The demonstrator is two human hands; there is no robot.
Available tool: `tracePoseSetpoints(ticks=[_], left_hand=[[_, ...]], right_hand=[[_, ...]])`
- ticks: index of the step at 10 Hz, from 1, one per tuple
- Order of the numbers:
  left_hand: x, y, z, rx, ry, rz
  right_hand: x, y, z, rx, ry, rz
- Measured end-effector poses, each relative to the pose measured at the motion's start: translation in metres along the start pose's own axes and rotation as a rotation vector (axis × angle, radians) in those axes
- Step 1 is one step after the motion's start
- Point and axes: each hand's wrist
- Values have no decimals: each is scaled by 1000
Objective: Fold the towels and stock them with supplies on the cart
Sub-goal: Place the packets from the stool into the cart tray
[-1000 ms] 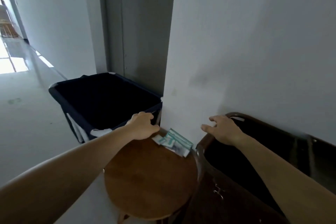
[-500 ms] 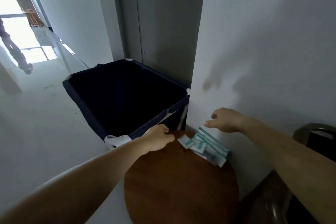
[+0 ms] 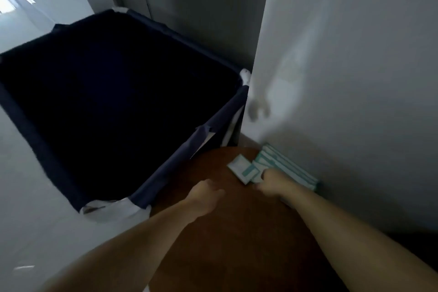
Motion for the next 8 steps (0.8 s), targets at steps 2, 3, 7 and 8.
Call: tracePoseSetpoints(ticks=[2,3,7,8], left_hand=[[32,-85,-24,115,42,117],[44,-114,-33,113,141,183],[75,-165,-66,-20,516,279],[64,-163,-65,-43,618,232]], right_hand=[[-3,-75,-44,-62,-49,-157],[-2,-110,-49,-153,-42,-188],[5,-153,-88,-305,123,-201],[3,-146,-86,-363,-58,-144]])
Point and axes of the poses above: each hand's wrist, its own y-axis away from the middle knuckle, its own z-axis out of the back of the hand, x = y × z, and after that the axes turned 14 degrees about y, right-handed
